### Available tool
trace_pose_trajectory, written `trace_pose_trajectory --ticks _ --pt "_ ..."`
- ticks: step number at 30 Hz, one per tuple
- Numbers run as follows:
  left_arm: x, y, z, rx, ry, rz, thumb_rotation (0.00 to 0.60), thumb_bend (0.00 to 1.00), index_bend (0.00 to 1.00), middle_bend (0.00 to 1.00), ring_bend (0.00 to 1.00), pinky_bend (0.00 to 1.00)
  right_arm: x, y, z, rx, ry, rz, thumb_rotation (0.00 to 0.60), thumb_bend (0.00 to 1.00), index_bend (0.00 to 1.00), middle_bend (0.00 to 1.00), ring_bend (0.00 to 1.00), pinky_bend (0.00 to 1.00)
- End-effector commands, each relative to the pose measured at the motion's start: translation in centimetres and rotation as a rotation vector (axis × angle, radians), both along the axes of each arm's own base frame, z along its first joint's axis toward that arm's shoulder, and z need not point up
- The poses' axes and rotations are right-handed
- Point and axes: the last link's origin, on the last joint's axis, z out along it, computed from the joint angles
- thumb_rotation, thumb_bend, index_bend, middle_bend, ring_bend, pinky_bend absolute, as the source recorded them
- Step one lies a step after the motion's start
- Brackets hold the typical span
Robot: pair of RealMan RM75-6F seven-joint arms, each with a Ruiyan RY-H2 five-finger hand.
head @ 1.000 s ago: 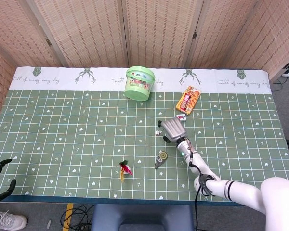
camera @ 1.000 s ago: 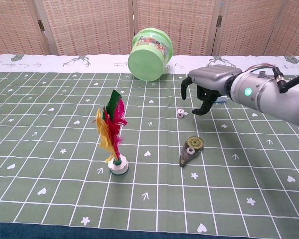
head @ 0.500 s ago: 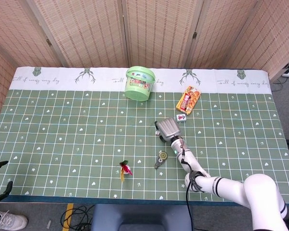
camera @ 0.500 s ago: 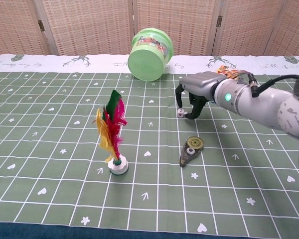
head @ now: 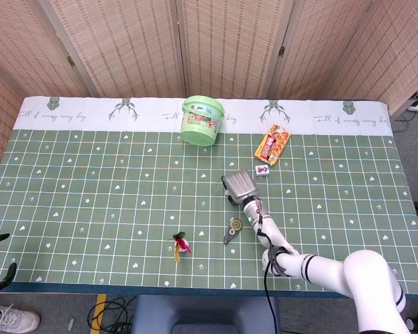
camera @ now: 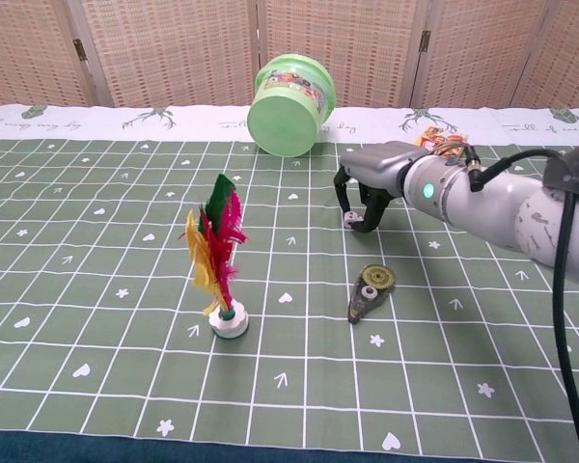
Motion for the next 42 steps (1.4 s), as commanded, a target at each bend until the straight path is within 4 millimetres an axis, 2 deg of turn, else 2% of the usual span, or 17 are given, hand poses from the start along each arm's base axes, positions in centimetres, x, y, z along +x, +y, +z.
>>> trace_pose_trajectory --ticks 1,12,17,24,29,34,38,42 --pt "0.0 0.0 0.0 0.001 0.001 0.002 0.600 0.39 0.24 0.02 0.02 0.09 0.0 0.0 -0.1 0.002 0.002 0.000 0.600 0.27 0.50 0.98 1.00 1.00" --pt "-0.2 0.0 0.0 0.001 0.002 0.006 0.600 0.39 0.24 0.02 0.03 0.09 0.2 -0.2 -0.4 0.002 0.006 0.004 0.600 0.30 0.55 0.99 1.00 1.00" --pt "-0.3 -0.1 0.1 0.003 0.003 0.010 0.600 0.39 0.24 0.02 0.02 0.09 0.3 -0.1 0.3 -0.010 -0.028 0.006 0.600 0.31 0.58 0.99 1.00 1.00" --pt "-0.2 0.0 0.1 0.004 -0.001 0.004 0.600 0.39 0.24 0.02 0.02 0.09 -1.4 1.1 3.7 -0.044 -0.057 0.034 0.600 0.31 0.59 0.99 1.00 1.00" --pt "0.0 0.2 -0.2 -0.004 -0.004 -0.008 0.600 0.39 0.24 0.02 0.03 0.09 -3.6 2.6 6.8 -0.097 -0.106 0.045 0.600 0.31 0.60 0.99 1.00 1.00" --pt "0.8 0.8 -0.7 -0.019 -0.008 -0.038 0.600 0.39 0.24 0.02 0.03 0.09 -6.1 4.0 8.7 -0.107 -0.100 0.027 0.600 0.32 0.60 0.99 1.00 1.00" --pt "1.5 1.1 -0.8 -0.022 -0.008 -0.059 0.600 0.39 0.24 0.02 0.03 0.09 -6.6 4.4 9.8 -0.122 -0.101 0.010 0.600 0.32 0.62 0.98 1.00 1.00" --pt "1.9 1.1 -0.9 -0.028 -0.005 -0.066 0.600 0.39 0.24 0.02 0.02 0.09 -5.9 4.9 11.1 -0.176 -0.187 0.041 0.600 0.32 0.62 0.98 1.00 1.00"
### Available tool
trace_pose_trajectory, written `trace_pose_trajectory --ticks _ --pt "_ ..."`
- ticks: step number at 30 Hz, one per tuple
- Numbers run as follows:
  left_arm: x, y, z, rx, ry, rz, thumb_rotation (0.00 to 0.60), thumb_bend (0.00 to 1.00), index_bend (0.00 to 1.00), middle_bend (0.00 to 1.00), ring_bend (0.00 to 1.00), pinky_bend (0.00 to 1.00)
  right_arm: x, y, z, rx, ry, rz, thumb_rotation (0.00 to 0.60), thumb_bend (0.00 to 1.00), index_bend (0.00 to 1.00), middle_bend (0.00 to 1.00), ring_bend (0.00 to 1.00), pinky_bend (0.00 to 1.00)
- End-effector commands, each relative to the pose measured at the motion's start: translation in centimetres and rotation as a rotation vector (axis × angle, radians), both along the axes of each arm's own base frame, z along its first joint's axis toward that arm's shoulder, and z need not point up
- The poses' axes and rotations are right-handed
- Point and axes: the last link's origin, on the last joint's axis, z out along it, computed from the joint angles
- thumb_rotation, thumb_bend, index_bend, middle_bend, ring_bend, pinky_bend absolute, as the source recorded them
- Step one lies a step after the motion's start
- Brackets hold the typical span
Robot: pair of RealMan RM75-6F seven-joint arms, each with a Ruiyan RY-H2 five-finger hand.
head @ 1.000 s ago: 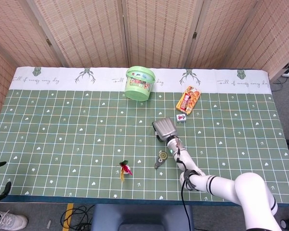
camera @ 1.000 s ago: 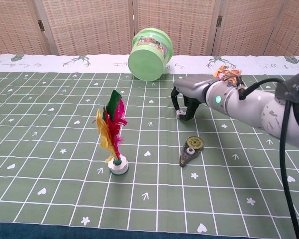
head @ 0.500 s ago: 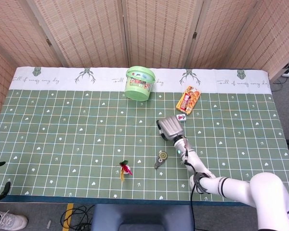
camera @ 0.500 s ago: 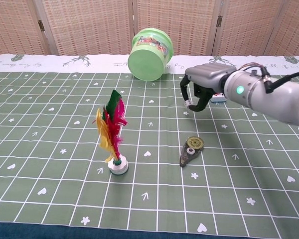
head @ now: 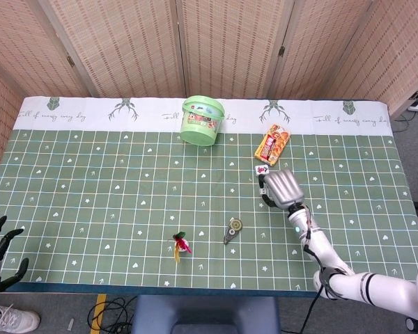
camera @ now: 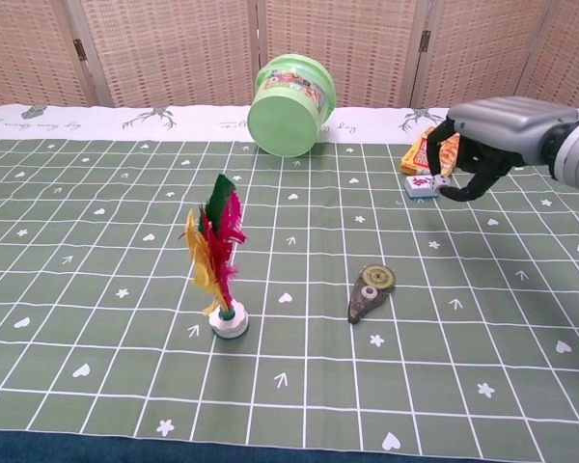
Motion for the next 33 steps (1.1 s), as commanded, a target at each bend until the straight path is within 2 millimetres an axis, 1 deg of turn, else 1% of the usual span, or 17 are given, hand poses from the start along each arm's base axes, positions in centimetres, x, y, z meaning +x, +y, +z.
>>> trace_pose_trajectory --ticks 1,2,3,4,6,7,9,15,20,24,27,29,30,31,32,33 --pt "0.2 0.0 0.0 -0.002 0.003 -0.002 0.600 0.39 0.24 0.02 0.03 0.09 0.7 0.6 1.2 -0.058 -0.109 0.039 0.600 0.32 0.62 0.98 1.00 1.00" --pt "0.2 0.0 0.0 0.000 0.003 -0.003 0.600 0.39 0.24 0.02 0.03 0.09 1.1 0.8 1.5 -0.083 -0.171 0.061 0.600 0.32 0.62 0.97 1.00 1.00" --pt "0.3 0.0 0.1 0.001 0.003 -0.004 0.600 0.39 0.24 0.02 0.03 0.09 1.3 1.0 1.9 -0.111 -0.238 0.085 0.600 0.32 0.59 0.96 1.00 1.00" --pt "0.3 0.0 0.1 0.002 0.003 -0.004 0.600 0.39 0.24 0.02 0.03 0.09 1.4 1.3 2.3 -0.148 -0.315 0.114 0.600 0.32 0.50 0.96 1.00 1.00" --pt "0.4 0.0 0.1 0.002 0.005 -0.006 0.600 0.39 0.24 0.02 0.03 0.09 1.3 1.7 2.8 -0.184 -0.392 0.135 0.600 0.32 0.22 0.94 1.00 1.00" --pt "0.4 0.0 0.1 0.000 0.006 -0.008 0.600 0.39 0.24 0.02 0.03 0.09 1.1 1.8 3.0 -0.194 -0.416 0.143 0.600 0.32 0.11 0.94 1.00 1.00" --pt "0.5 0.1 0.0 -0.001 0.006 -0.010 0.600 0.39 0.24 0.02 0.03 0.09 0.9 1.9 3.2 -0.200 -0.421 0.150 0.600 0.32 0.01 0.93 1.00 1.00" --pt "0.6 0.3 -0.2 -0.009 0.005 -0.015 0.600 0.39 0.24 0.02 0.03 0.09 0.0 1.9 3.9 -0.222 -0.412 0.138 0.600 0.32 0.00 0.92 1.00 1.00" --pt "0.5 0.4 -0.3 -0.011 0.001 -0.010 0.600 0.39 0.24 0.02 0.03 0.09 -0.5 2.4 4.7 -0.207 -0.363 0.123 0.600 0.32 0.00 0.92 1.00 1.00" --pt "0.4 0.4 -0.2 -0.005 -0.001 -0.009 0.600 0.39 0.24 0.02 0.03 0.09 -1.8 3.6 6.3 -0.210 -0.309 0.090 0.600 0.32 0.00 0.91 1.00 1.00" --pt "0.2 0.5 -0.2 -0.006 0.000 -0.006 0.600 0.39 0.24 0.02 0.02 0.09 -3.2 4.9 8.0 -0.223 -0.247 0.067 0.600 0.32 0.00 0.87 0.99 1.00" --pt "0.2 0.5 -0.2 -0.007 0.000 -0.006 0.600 0.39 0.24 0.02 0.03 0.09 -4.2 6.2 9.2 -0.230 -0.209 0.055 0.600 0.31 0.04 0.82 0.95 1.00" --pt "0.2 0.6 -0.2 -0.007 0.000 -0.007 0.600 0.39 0.24 0.02 0.03 0.09 -4.6 6.8 9.6 -0.226 -0.192 0.050 0.600 0.31 0.07 0.80 0.91 1.00" --pt "0.2 0.6 -0.2 -0.005 -0.002 -0.011 0.600 0.39 0.24 0.02 0.03 0.09 -5.3 7.7 10.2 -0.215 -0.167 0.041 0.600 0.31 0.10 0.76 0.86 0.98" --pt "0.3 0.6 -0.2 -0.004 -0.003 -0.014 0.600 0.39 0.24 0.02 0.03 0.09 -5.8 8.4 10.5 -0.198 -0.148 0.033 0.600 0.31 0.10 0.73 0.82 0.96" --pt "0.3 0.7 -0.2 -0.004 -0.004 -0.017 0.600 0.39 0.24 0.02 0.02 0.09 -6.4 9.3 11.1 -0.181 -0.128 0.015 0.600 0.31 0.10 0.67 0.76 0.91"
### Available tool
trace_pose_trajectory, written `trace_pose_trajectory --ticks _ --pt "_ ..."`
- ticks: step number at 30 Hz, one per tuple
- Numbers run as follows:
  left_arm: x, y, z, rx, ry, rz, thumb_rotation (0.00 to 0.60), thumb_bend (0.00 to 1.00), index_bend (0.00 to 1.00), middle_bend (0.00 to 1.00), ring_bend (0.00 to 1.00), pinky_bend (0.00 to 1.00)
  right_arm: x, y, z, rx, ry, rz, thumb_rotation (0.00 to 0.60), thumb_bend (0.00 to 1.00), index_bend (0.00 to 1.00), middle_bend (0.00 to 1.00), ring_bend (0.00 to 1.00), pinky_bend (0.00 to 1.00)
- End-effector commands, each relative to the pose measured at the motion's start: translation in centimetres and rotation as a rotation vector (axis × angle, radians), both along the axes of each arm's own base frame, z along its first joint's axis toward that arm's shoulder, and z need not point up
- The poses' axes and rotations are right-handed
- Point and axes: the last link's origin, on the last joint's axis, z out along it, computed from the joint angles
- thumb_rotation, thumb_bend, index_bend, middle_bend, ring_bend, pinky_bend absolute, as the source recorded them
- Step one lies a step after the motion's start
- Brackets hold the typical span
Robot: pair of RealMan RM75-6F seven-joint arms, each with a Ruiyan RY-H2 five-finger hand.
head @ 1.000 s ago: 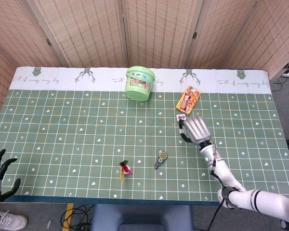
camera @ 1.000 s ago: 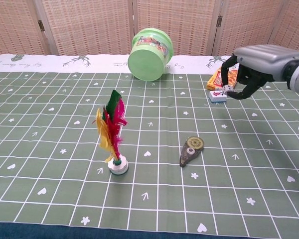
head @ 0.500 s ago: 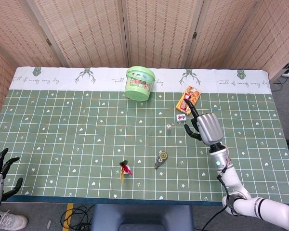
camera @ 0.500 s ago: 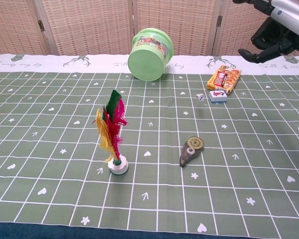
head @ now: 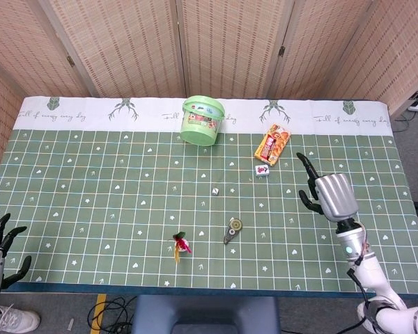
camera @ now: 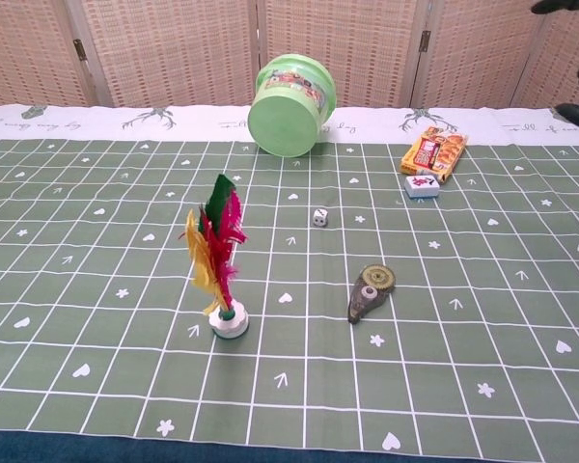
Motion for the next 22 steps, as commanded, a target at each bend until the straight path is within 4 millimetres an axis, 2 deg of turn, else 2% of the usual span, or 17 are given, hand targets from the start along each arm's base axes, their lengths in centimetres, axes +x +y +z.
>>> trace_pose_trajectory --ticks 1,7,11,16,22 --pt "0.1 0.1 0.0 0.000 0.000 -0.007 0.600 0.39 0.23 0.02 0.02 0.09 -2.2 3.4 1.7 0.048 0.069 -0.052 0.600 0.31 0.10 0.60 0.68 0.84" --pt "0.4 0.4 -0.3 -0.008 -0.001 -0.021 0.600 0.39 0.23 0.02 0.03 0.09 -4.5 7.6 3.5 0.056 0.065 -0.102 0.600 0.32 0.10 0.31 0.30 0.48" --pt "0.6 0.4 -0.4 -0.011 -0.001 -0.027 0.600 0.39 0.23 0.02 0.03 0.09 -5.5 9.9 4.3 0.025 0.066 -0.107 0.600 0.33 0.10 0.18 0.14 0.28" --pt "1.0 0.5 -0.6 -0.011 -0.008 -0.042 0.600 0.39 0.21 0.02 0.03 0.09 -6.3 12.0 5.0 -0.026 0.058 -0.110 0.600 0.33 0.06 0.12 0.05 0.18" --pt "1.2 0.5 -0.7 -0.010 -0.006 -0.049 0.600 0.39 0.19 0.02 0.02 0.09 -6.5 13.2 5.3 -0.052 0.038 -0.110 0.600 0.33 0.06 0.12 0.05 0.18"
